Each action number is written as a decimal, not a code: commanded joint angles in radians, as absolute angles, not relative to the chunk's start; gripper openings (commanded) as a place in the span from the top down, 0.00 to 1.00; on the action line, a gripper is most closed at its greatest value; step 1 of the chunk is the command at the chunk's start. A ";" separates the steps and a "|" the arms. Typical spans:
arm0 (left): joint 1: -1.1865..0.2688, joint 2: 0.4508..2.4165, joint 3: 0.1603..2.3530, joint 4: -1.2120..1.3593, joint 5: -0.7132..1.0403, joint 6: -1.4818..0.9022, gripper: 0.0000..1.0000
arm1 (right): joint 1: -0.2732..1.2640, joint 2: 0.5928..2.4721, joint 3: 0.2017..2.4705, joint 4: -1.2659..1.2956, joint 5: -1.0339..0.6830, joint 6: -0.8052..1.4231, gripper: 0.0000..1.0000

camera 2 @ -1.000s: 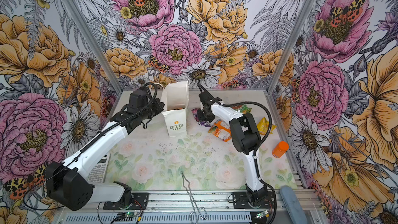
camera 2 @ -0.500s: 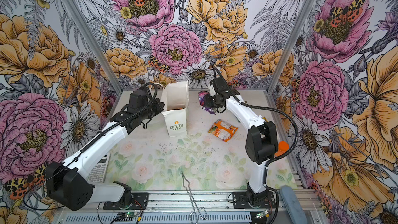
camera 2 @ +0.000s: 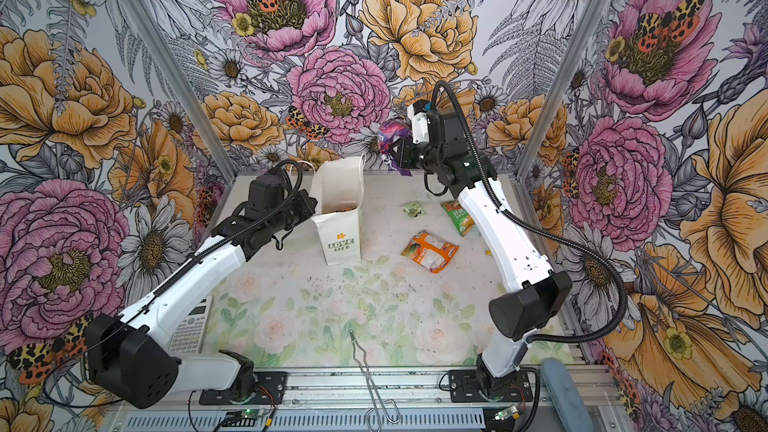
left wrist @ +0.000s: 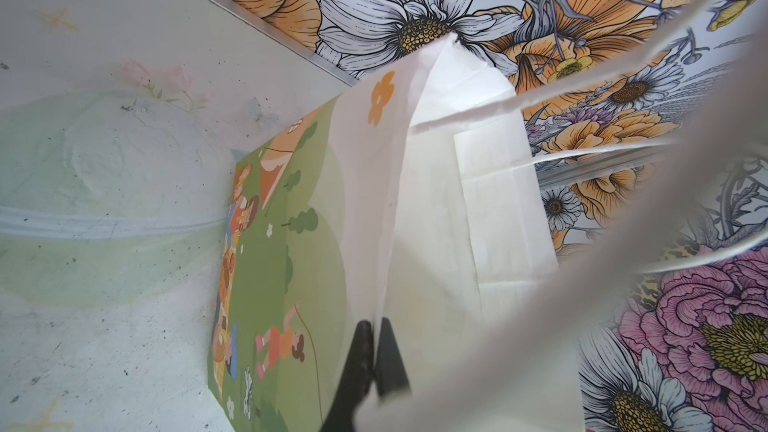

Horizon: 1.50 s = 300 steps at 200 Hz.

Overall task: Place the snacks into the paper bag
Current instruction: 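Carry the purple packet over the bag opening with the right gripper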

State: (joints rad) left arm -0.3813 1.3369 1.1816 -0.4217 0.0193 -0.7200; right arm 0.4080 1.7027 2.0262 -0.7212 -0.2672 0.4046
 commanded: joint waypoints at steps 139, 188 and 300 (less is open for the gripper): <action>-0.387 1.315 1.172 -0.392 0.015 -0.732 1.00 | 0.642 1.815 1.976 -0.377 -0.218 0.610 1.00; -0.380 1.312 1.166 -0.387 0.017 -0.729 1.00 | 0.655 1.855 1.942 -0.408 -0.201 0.620 1.00; -0.385 1.308 1.154 -0.371 0.029 -0.733 1.00 | 0.683 1.921 1.997 -0.543 -0.131 0.559 1.00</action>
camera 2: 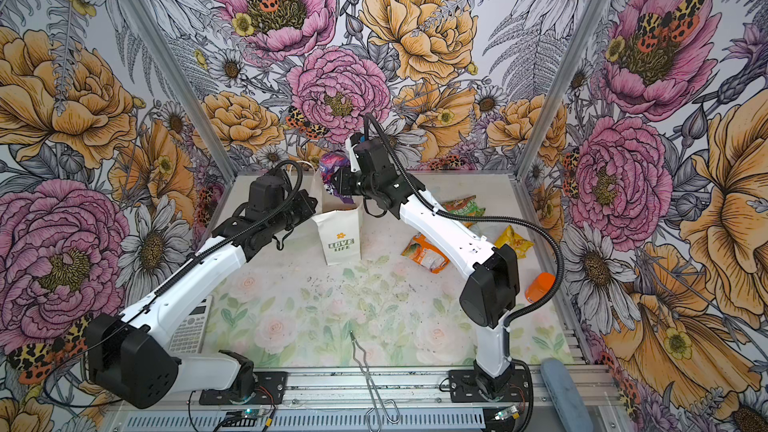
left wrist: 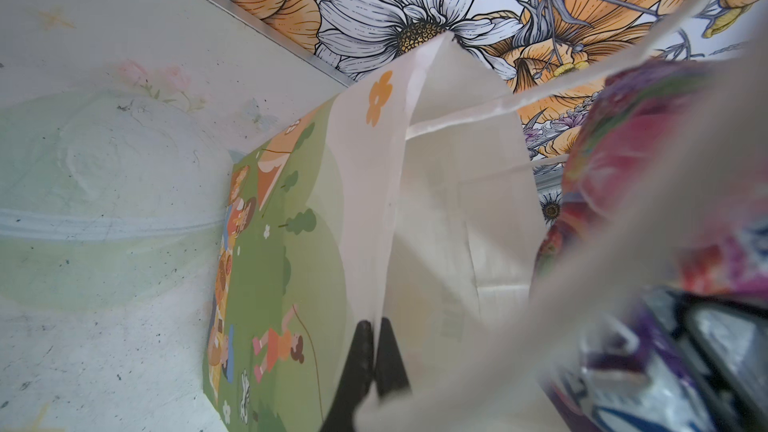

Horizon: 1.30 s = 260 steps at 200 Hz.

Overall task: Place the snacks into the paper bag
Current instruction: 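Carry the purple packet over the bag opening with the right gripper, then open the right gripper to drop the purple packet into the bag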

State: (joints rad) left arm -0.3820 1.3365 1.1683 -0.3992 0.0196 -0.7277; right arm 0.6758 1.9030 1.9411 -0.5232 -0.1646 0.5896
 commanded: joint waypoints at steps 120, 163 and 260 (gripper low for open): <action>-0.380 1.315 1.158 -0.373 0.028 -0.736 1.00 | 0.686 1.931 2.080 -0.737 -0.100 0.547 0.91; -0.378 1.319 1.165 -0.374 0.032 -0.735 1.00 | 0.686 1.952 2.111 -0.763 -0.104 0.549 0.76; -0.370 1.313 1.150 -0.374 0.032 -0.733 1.00 | 0.686 1.964 2.139 -0.788 -0.131 0.528 0.47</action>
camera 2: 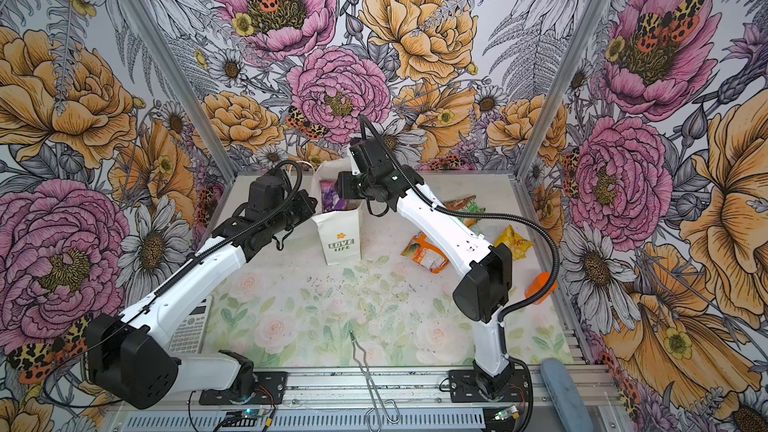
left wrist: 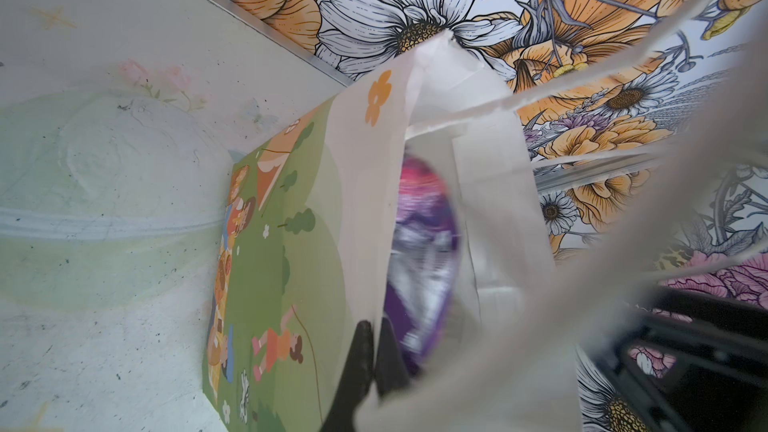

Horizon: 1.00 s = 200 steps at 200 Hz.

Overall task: Place the snacks into the paper bag
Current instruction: 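Open the right gripper to drop the purple packet into the bag, then move the right gripper down to the orange FOX'S fruits packet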

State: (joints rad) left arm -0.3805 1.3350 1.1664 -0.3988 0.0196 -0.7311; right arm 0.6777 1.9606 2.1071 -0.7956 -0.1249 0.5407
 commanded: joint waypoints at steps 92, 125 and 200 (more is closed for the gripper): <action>-0.358 1.289 1.131 -0.375 0.026 -0.736 1.00 | 0.684 1.866 2.073 -0.796 -0.117 0.360 0.36; -0.355 1.289 1.131 -0.375 0.026 -0.739 1.00 | 0.683 1.782 1.991 -0.799 -0.061 0.291 0.33; -0.353 1.304 1.146 -0.378 0.031 -0.743 1.00 | 0.681 1.540 1.719 -0.798 0.102 0.259 0.29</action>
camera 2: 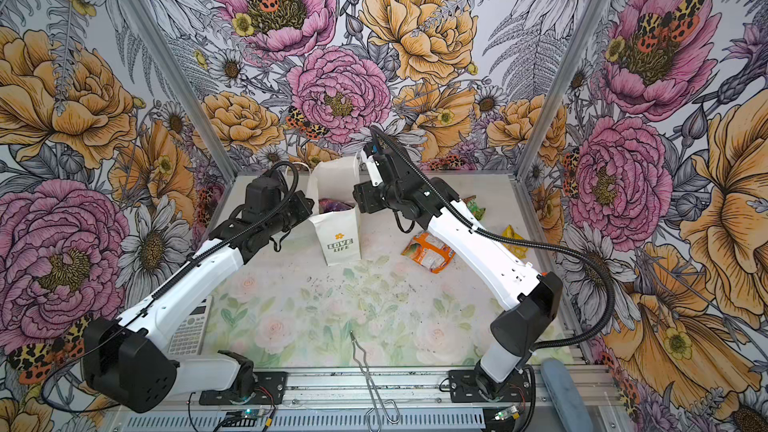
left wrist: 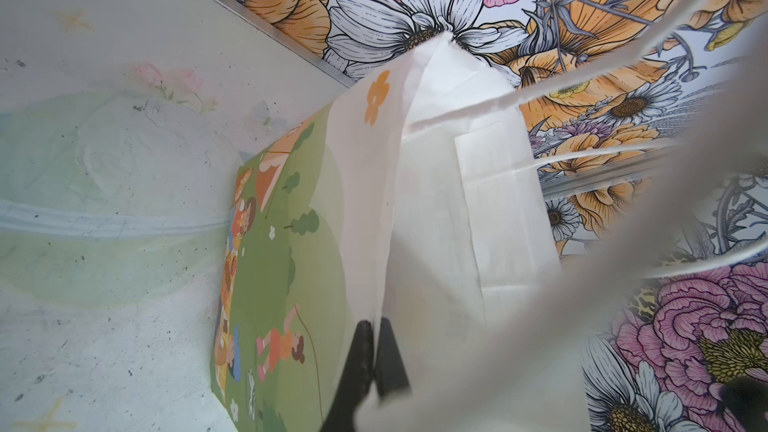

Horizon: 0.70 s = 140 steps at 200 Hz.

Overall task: Place the snacks into the paper bag
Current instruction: 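Move the right gripper down to the orange FOX'S fruits packet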

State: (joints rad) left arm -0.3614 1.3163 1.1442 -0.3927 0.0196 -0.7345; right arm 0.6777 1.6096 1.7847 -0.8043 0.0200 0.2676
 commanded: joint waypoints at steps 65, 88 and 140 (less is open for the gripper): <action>-0.353 1.320 1.158 -0.382 0.040 -0.742 1.00 | 0.652 1.419 1.501 -0.798 0.157 0.353 0.25; -0.354 1.325 1.160 -0.383 0.041 -0.742 1.00 | 0.617 1.396 1.439 -0.798 0.154 0.419 0.24; -0.352 1.329 1.162 -0.383 0.047 -0.741 1.00 | 0.473 1.409 1.323 -0.796 0.050 0.604 0.21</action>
